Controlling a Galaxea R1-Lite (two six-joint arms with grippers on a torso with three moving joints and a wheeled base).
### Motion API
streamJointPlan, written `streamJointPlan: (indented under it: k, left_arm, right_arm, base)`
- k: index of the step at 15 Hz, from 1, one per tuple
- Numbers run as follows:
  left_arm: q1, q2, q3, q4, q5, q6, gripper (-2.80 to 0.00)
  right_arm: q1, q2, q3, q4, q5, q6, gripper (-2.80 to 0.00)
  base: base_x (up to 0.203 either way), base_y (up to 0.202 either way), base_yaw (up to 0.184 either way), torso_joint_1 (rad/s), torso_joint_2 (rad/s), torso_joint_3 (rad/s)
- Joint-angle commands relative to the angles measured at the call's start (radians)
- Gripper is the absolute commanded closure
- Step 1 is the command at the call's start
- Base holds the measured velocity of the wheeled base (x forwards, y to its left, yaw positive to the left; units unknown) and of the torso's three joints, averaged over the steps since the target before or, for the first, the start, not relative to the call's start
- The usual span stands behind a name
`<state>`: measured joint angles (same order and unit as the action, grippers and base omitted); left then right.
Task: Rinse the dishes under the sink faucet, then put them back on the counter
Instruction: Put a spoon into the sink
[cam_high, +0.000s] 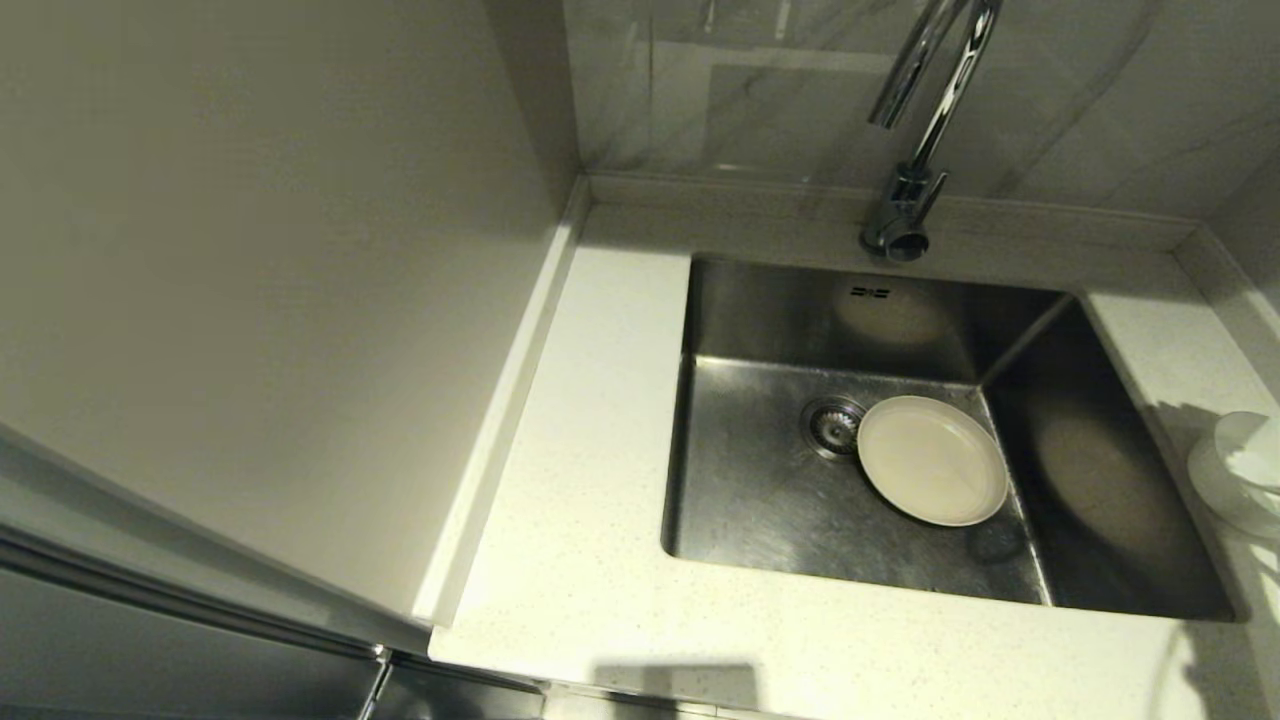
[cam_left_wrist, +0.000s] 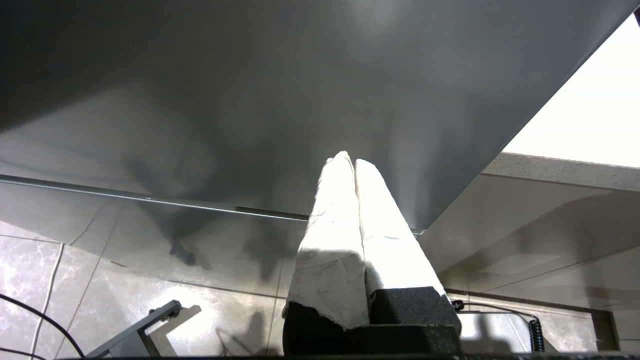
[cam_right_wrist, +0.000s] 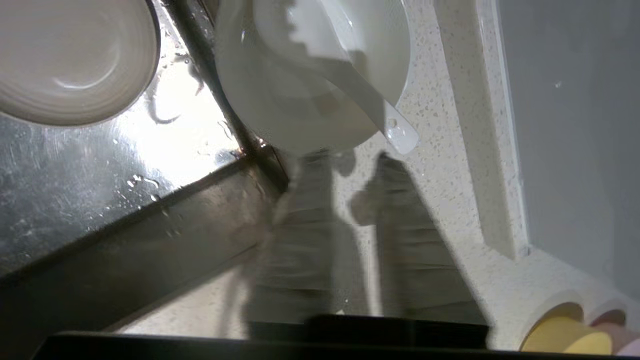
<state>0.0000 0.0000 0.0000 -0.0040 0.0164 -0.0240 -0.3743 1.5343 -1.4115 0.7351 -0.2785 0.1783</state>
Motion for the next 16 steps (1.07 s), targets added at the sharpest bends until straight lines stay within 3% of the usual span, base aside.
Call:
streamJointPlan:
  k: [1, 4, 8, 10, 14, 16]
  left_arm:
    - [0.0, -0.003, 0.0, -0.001, 0.0, -0.001, 0.0]
    - [0.0, -0.003, 0.0, -0.001, 0.0, -0.001, 0.0]
    - [0.0, -0.003, 0.0, -0.001, 0.0, -0.001, 0.0]
    - [0.0, -0.003, 0.0, -0.001, 0.0, -0.001, 0.0]
    - [0.0, -0.003, 0.0, -0.001, 0.0, -0.001, 0.0]
    - [0.0, -0.003, 0.0, -0.001, 0.0, -0.001, 0.0]
  right_arm:
    - [-0.001, 0.045, -0.029, 0.004, 0.005, -0.008, -2.8]
    - [-0.021, 0.137, -0.118, 0.005, 0.022, -0.12, -2.8]
    - [-0.126, 0.183, -0.203, 0.005, 0.053, -0.448, -2.8]
    - [-0.19, 0.196, -0.238, 0.006, 0.066, -0.549, -2.8]
    - [-0.25, 0.177, -0.229, 0.016, 0.171, -0.694, -2.8]
    - [-0.281, 0.148, -0.219, 0.049, 0.269, -0.778, -2.8]
  base:
    - [0.0, 0.0, 0.0, 0.0, 0.0, 0.0]
    - [0.0, 0.0, 0.0, 0.0, 0.0, 0.0]
    - [0.0, 0.0, 0.0, 0.0, 0.0, 0.0]
    - [0.0, 0.0, 0.0, 0.0, 0.0, 0.0]
    - [0.0, 0.0, 0.0, 0.0, 0.0, 0.0]
    - [0.0, 0.0, 0.0, 0.0, 0.0, 0.0]
